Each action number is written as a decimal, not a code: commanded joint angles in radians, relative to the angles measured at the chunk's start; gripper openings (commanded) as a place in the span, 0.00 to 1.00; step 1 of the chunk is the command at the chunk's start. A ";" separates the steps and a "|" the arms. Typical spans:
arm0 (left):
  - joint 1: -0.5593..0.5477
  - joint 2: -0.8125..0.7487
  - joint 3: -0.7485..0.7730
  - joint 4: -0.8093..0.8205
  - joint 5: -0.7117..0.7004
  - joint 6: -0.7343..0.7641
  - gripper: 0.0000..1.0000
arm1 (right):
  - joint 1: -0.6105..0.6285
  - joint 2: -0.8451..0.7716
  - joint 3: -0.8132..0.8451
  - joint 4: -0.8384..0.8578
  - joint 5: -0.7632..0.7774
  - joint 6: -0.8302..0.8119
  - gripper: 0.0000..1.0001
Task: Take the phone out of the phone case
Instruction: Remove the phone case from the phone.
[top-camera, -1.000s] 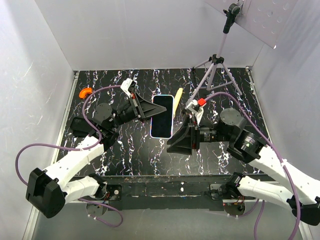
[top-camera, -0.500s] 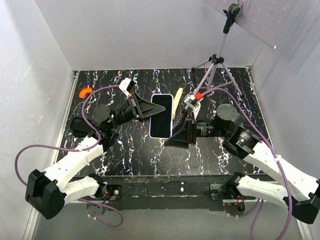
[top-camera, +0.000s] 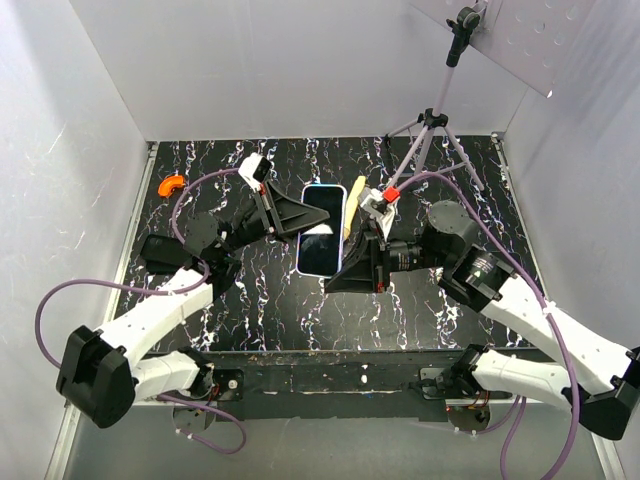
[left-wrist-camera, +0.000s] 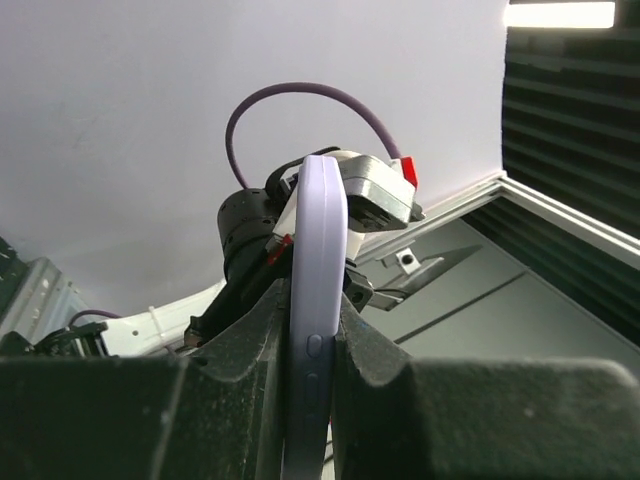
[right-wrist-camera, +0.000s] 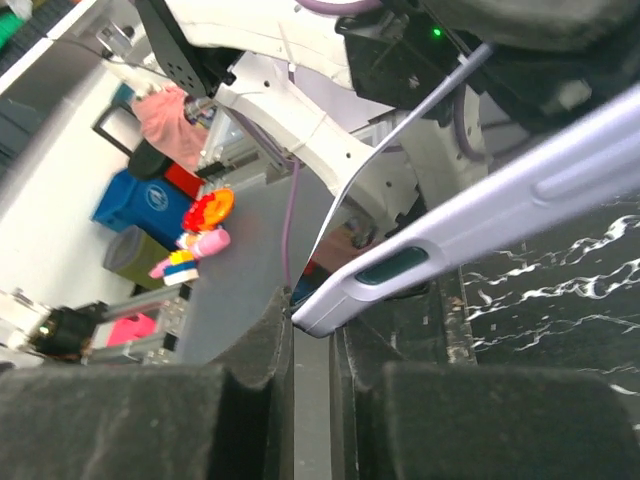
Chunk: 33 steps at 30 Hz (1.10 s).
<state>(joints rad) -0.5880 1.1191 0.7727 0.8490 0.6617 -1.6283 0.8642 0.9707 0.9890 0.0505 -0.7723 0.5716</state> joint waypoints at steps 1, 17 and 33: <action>-0.004 0.022 -0.003 0.150 0.036 -0.260 0.00 | -0.004 0.065 0.146 -0.139 0.028 -0.352 0.01; -0.010 -0.103 0.013 0.059 -0.115 -0.168 0.00 | 0.228 0.215 0.398 -0.512 1.421 -0.373 0.01; -0.015 -0.125 -0.046 0.131 -0.437 -0.058 0.00 | 0.035 -0.024 -0.041 0.138 0.321 0.146 0.49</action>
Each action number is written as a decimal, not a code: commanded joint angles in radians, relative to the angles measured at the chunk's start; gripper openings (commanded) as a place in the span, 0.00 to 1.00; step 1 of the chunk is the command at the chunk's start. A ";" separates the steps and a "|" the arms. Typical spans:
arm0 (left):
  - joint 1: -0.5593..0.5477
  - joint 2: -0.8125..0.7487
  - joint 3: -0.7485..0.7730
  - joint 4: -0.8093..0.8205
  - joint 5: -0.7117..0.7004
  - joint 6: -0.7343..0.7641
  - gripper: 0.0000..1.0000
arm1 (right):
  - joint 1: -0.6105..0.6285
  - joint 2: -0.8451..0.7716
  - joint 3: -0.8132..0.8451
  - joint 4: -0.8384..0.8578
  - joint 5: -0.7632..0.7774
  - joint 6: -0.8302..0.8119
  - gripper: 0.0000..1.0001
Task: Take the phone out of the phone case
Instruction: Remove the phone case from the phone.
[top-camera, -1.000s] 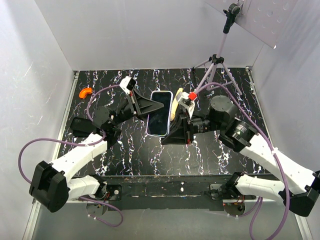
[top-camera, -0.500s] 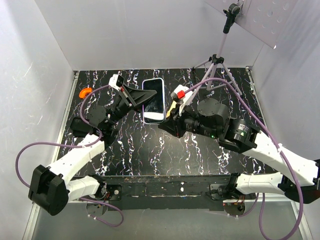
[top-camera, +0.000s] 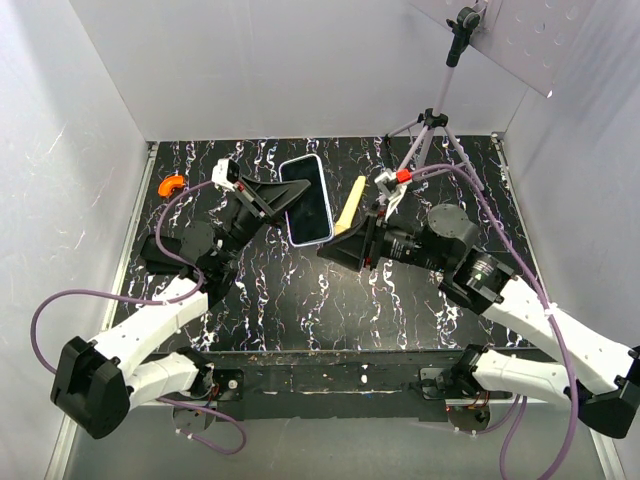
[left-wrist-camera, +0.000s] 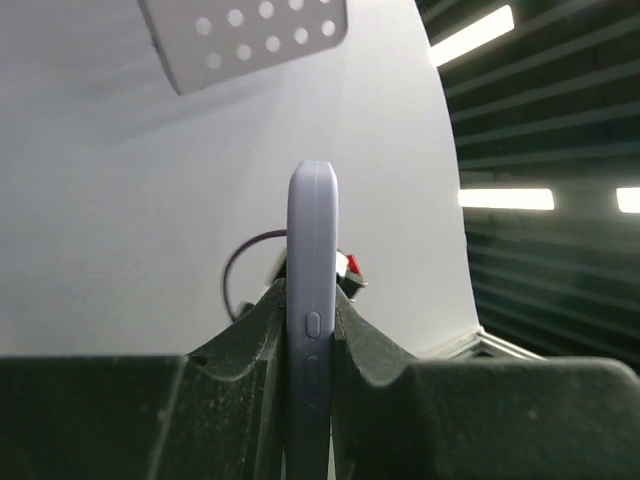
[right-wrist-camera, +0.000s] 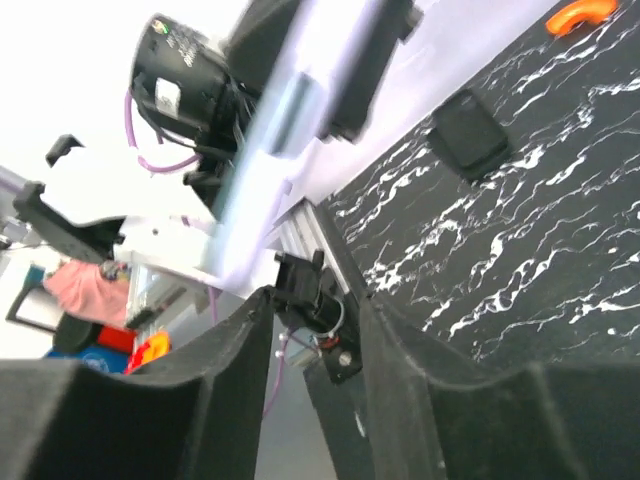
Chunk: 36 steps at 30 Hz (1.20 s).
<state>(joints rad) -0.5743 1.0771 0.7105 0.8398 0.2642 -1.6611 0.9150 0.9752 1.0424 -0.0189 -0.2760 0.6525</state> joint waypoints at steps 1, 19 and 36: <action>-0.030 -0.094 0.014 0.134 -0.063 -0.011 0.00 | -0.016 -0.047 -0.126 0.262 -0.163 0.088 0.57; -0.038 -0.105 -0.008 0.145 -0.249 0.009 0.00 | 0.180 0.132 -0.068 0.643 0.225 -0.112 0.68; -0.036 -0.114 -0.037 0.157 -0.299 0.020 0.00 | 0.234 0.221 0.022 0.539 0.365 -0.228 0.50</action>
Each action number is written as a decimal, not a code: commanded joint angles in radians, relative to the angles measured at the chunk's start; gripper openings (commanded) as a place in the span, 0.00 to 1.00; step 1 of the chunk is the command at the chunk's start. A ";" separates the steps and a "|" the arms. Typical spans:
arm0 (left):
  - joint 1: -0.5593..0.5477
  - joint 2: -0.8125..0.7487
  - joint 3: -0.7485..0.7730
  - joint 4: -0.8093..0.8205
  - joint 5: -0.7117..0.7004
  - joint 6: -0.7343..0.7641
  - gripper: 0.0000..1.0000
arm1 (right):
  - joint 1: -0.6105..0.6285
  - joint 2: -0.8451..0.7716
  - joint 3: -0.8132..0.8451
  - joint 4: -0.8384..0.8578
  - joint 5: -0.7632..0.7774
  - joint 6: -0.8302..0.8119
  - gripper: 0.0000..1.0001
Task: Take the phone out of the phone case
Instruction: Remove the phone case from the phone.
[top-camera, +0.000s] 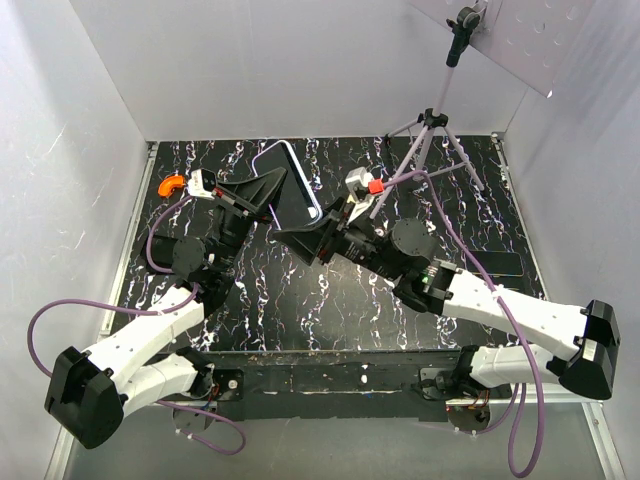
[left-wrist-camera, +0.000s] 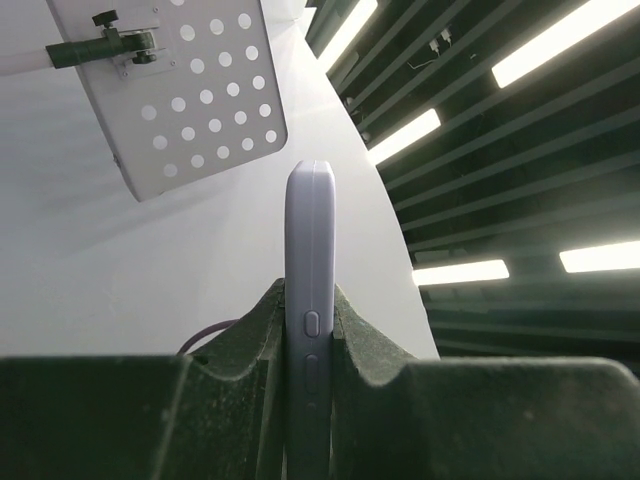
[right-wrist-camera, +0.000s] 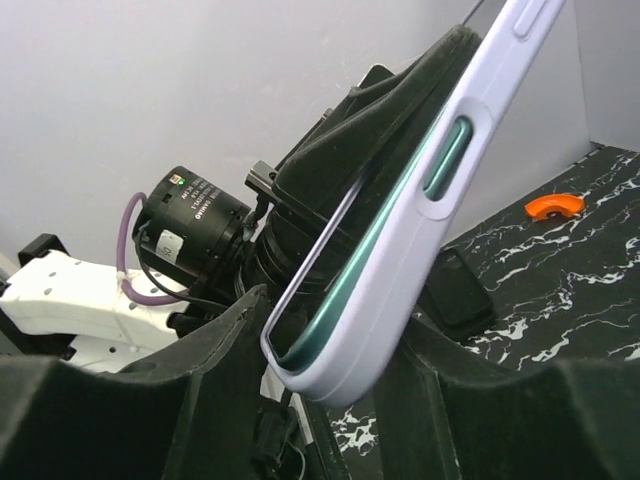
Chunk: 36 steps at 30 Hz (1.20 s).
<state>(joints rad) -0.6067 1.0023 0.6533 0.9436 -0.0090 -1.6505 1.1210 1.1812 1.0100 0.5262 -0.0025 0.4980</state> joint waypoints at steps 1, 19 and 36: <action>-0.005 -0.044 0.020 0.052 -0.029 0.008 0.00 | 0.030 0.020 0.053 -0.006 0.099 -0.076 0.49; -0.005 -0.120 0.019 -0.038 0.101 -0.144 0.00 | 0.030 0.008 0.064 -0.221 0.265 -0.586 0.01; -0.007 -0.171 0.014 -0.112 0.166 -0.196 0.00 | 0.016 -0.037 0.084 -0.358 0.421 -0.905 0.01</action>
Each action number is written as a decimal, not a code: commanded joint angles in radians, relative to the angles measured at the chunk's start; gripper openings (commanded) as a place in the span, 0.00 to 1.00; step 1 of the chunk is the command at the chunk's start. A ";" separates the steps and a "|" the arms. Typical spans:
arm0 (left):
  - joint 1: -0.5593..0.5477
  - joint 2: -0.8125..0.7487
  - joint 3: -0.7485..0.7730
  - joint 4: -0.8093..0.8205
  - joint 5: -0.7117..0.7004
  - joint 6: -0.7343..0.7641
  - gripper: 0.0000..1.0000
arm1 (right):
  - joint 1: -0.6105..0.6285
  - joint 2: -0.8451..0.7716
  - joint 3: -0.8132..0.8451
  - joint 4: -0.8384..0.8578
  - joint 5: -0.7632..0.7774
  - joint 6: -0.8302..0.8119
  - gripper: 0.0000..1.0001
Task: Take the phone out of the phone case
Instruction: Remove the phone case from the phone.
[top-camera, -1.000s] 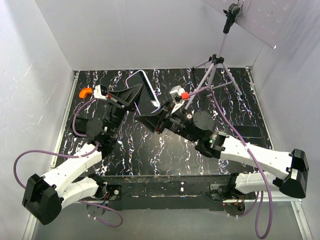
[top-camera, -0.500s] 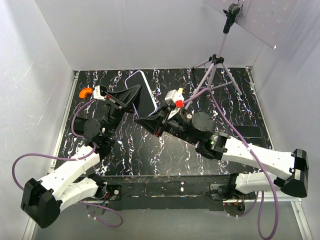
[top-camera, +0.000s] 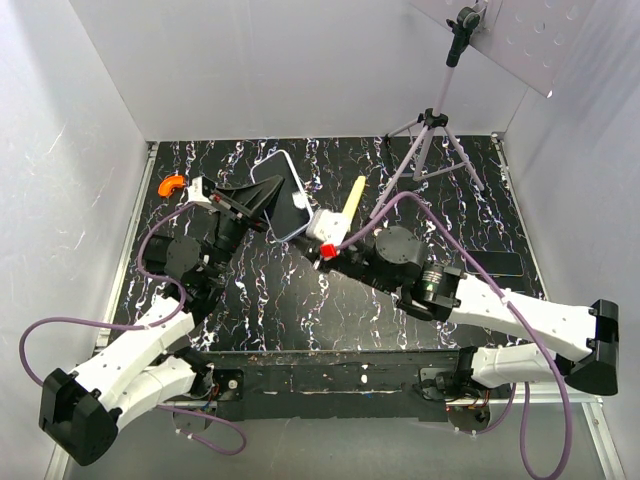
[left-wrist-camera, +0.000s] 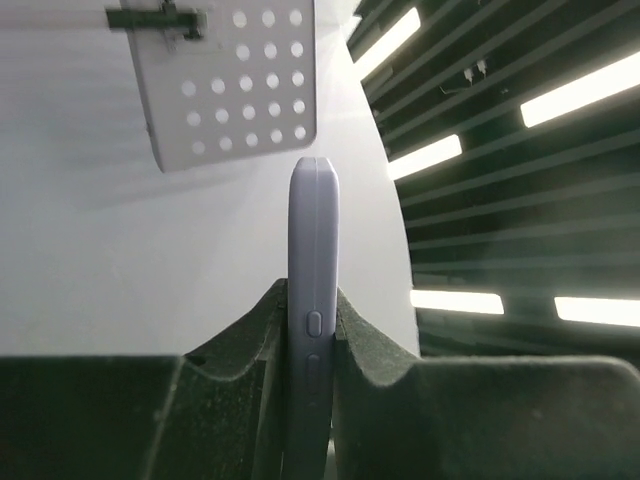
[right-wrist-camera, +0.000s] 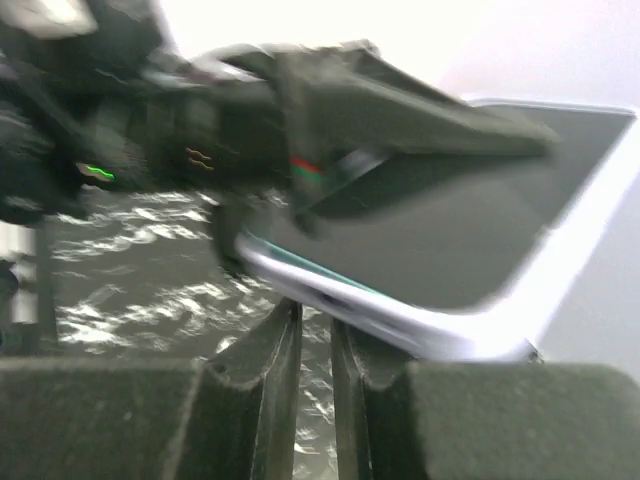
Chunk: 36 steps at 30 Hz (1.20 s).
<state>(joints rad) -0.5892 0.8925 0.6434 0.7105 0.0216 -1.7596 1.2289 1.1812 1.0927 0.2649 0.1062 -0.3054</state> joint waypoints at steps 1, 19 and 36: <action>-0.023 -0.055 0.018 0.139 0.132 -0.087 0.00 | -0.095 -0.055 -0.016 -0.096 0.305 -0.040 0.01; 0.022 0.082 0.113 0.159 0.345 0.178 0.00 | -0.290 -0.210 0.177 -0.579 -0.586 0.841 0.74; 0.022 0.063 0.173 0.066 0.382 0.229 0.00 | -0.315 -0.065 0.239 -0.449 -0.665 0.879 0.47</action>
<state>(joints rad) -0.5713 0.9749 0.7559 0.7399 0.3851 -1.5311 0.9184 1.1072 1.3060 -0.2737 -0.5323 0.5610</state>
